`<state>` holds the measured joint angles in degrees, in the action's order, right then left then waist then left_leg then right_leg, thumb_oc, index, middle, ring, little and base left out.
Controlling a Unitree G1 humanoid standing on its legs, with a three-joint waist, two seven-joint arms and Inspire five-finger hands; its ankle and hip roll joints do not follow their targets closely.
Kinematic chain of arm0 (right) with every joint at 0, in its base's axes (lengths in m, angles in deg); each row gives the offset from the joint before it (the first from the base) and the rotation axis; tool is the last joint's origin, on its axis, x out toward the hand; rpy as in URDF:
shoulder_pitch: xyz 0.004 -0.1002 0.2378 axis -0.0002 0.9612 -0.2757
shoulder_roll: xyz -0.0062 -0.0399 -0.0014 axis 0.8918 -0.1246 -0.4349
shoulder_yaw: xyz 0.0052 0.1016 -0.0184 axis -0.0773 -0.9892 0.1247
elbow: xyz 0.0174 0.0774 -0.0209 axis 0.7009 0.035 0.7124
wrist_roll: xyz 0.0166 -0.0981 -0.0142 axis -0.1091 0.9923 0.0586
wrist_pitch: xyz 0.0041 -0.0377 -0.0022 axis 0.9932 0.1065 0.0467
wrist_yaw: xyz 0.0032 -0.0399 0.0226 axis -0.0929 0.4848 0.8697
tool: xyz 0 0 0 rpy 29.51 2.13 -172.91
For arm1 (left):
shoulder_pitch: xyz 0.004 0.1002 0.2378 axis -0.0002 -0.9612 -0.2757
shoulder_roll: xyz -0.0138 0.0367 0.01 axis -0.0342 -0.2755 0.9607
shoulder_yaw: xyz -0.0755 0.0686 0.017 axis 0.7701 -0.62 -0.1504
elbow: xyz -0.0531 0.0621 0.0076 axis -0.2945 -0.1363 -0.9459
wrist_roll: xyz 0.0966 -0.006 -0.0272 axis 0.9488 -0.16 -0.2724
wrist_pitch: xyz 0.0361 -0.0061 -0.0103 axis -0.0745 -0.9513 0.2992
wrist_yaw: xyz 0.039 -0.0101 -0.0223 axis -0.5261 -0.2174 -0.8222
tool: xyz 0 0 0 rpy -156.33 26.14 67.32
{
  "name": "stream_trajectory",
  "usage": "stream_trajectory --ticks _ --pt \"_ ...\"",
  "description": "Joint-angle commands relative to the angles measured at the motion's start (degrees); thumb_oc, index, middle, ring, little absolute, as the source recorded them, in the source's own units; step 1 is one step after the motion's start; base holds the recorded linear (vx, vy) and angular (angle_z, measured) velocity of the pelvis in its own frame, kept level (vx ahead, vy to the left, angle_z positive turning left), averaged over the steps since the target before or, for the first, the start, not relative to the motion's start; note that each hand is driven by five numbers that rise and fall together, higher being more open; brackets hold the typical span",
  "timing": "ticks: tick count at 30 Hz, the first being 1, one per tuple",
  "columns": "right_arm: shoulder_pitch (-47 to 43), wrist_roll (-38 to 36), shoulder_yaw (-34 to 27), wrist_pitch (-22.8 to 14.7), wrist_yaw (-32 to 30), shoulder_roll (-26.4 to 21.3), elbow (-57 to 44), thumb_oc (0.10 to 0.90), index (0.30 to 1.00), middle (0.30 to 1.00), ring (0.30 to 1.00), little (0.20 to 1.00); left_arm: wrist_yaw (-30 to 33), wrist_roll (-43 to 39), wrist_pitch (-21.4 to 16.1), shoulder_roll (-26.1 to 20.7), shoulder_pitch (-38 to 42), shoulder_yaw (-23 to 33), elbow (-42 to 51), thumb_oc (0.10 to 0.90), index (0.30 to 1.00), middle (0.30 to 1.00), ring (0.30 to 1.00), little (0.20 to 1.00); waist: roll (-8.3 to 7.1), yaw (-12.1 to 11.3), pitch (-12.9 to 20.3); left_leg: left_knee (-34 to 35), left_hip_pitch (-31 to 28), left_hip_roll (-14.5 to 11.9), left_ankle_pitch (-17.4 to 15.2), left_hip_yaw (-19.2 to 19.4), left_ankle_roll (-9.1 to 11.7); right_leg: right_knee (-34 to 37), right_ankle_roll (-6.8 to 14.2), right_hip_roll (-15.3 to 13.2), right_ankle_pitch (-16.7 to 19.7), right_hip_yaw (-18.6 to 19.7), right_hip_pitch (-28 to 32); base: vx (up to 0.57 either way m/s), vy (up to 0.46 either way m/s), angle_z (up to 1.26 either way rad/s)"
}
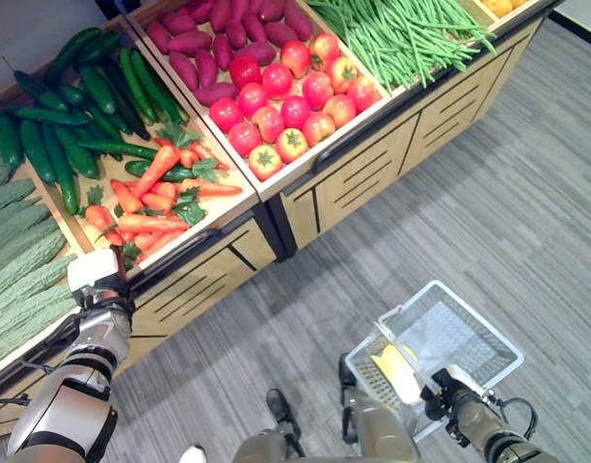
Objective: Get the vegetables into the basket
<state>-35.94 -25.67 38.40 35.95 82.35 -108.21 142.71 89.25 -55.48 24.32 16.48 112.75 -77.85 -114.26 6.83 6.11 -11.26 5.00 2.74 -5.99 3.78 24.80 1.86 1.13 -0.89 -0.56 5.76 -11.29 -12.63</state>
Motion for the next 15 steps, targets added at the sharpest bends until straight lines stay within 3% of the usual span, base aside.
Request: stream_trajectory --ticks 1,7,15 --pt "2.4 1.05 -0.07 0.91 0.94 1.84 2.15 0.4 0.3 0.3 0.3 0.3 -2.39 0.93 -1.46 -2.31 -1.27 3.63 2.64 0.9 1.0 1.0 1.0 1.0 -3.25 0.13 2.36 0.0 -1.98 2.69 -6.54 -1.18 -0.02 3.87 6.78 -3.87 -2.52 1.23 5.27 -0.02 0.031 0.05" --pt "4.11 2.5 -3.55 2.08 3.0 1.76 2.14 0.4 0.3 0.3 0.3 0.3 -6.58 1.45 -2.57 -2.66 -11.52 9.57 18.38 0.9 1.0 1.0 1.0 1.0 -2.96 -1.02 3.89 0.0 -4.99 3.19 -7.69 -2.6 -0.68 3.87 6.89 -4.32 -3.37 -0.08 8.96 -0.02 0.041 0.18" --pt "6.6 3.67 -6.89 2.76 5.34 2.56 1.63 0.4 0.3 0.3 0.3 0.3 -8.83 -1.26 -4.92 0.36 -25.6 19.46 38.98 0.9 1.0 1.0 1.0 1.0 -4.12 -2.44 5.99 0.0 -7.62 3.83 -8.93 -4.2 -1.66 3.87 6.99 -4.94 -4.11 -1.41 12.28 -0.05 0.051 0.1"
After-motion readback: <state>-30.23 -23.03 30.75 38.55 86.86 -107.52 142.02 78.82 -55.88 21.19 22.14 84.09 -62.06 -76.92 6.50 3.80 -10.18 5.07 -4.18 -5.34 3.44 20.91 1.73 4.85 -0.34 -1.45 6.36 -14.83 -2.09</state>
